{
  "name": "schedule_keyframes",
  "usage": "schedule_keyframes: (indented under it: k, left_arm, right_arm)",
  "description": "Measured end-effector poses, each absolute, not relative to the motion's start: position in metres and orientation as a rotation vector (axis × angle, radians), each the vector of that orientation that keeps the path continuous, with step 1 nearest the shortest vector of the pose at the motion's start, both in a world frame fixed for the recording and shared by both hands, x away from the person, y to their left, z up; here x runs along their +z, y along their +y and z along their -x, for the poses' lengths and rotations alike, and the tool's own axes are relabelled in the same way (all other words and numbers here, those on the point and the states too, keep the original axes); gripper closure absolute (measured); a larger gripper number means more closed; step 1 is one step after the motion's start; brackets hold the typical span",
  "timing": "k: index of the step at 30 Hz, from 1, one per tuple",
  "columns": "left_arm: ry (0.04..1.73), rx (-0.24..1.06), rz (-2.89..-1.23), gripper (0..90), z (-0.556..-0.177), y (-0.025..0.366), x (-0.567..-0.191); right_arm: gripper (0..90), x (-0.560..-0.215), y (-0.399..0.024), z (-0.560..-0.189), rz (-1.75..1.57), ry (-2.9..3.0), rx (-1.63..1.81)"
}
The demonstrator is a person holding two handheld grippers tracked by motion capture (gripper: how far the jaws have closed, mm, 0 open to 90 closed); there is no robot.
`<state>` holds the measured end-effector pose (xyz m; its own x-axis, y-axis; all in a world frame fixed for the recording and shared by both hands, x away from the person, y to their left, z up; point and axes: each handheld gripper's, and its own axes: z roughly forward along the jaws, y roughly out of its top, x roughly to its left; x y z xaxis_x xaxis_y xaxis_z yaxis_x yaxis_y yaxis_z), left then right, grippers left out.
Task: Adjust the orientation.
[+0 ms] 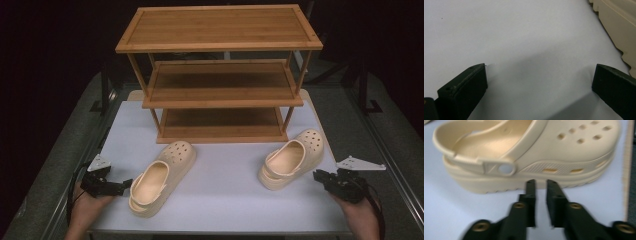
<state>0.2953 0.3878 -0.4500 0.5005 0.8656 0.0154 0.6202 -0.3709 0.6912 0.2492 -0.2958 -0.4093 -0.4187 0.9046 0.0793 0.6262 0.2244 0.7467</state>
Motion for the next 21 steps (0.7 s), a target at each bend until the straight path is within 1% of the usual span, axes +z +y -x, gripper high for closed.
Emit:
schedule_keyframes:
  k: [1,2,4,10,15,21]
  left_arm:
    - [1.213,0.506,-2.118,0.0,-0.295,0.388,-0.450]
    - [1.213,0.506,-2.119,0.0,-0.295,0.388,-0.450]
    - [1.215,0.504,-2.117,0.0,-0.295,0.388,-0.450]
    - [1.216,0.504,-2.116,0.0,-0.295,0.388,-0.450]
    - [1.214,0.503,-2.118,0.0,-0.295,0.388,-0.450]
    - [1.215,0.503,-2.116,0.0,-0.295,0.388,-0.450]
  right_arm:
    - [83.8,-0.409,-0.296,-0.249,-1.417,2.132,1.026]
    - [89.6,-0.404,-0.301,-0.252,-1.419,2.104,1.042]
    - [89.7,-0.403,-0.303,-0.254,-1.423,2.098,1.047]
    - [89.6,-0.395,-0.318,-0.278,-1.447,2.075,1.047]
    - [89.6,-0.392,-0.327,-0.304,-1.464,2.054,1.076]
    - [89.6,-0.388,-0.331,-0.336,-1.457,2.037,1.035]
